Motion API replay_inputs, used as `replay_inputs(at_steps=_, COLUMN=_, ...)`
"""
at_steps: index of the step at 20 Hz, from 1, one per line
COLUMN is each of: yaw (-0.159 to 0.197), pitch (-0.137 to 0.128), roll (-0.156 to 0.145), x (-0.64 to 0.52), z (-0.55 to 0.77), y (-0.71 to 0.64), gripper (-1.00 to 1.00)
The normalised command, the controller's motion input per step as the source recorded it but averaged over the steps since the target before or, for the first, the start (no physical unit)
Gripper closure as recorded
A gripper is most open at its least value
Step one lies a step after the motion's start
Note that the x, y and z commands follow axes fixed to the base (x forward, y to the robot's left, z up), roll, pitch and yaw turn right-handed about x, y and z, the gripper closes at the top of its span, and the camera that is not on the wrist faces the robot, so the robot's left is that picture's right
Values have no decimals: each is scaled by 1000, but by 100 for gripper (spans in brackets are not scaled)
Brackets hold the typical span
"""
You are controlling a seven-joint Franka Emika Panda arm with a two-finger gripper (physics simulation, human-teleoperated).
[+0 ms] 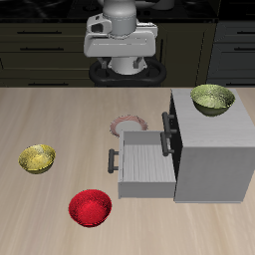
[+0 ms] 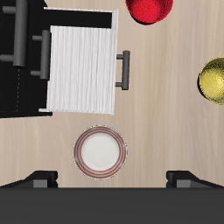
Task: Place the yellow bowl in the bottom drawer of the white cabinet and close the drawer
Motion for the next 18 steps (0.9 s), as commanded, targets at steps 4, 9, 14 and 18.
replay_inputs(at_steps=4, yaw=-13, pitch=-10, roll=-30, x=206, z=141, y=-309, gripper=-100)
replay_inputs(at_steps=9, yaw=14, pitch=1, roll=-51, x=199, z=101, y=-395, gripper=-100)
replay_inputs(at_steps=14, yaw=13, pitch=-21, roll=-9, x=147, z=96, y=-340, gripper=-100)
replay_inputs(at_steps=18, yaw=41, pitch=-36, roll=-10, x=103, z=117, y=-337, gripper=-100)
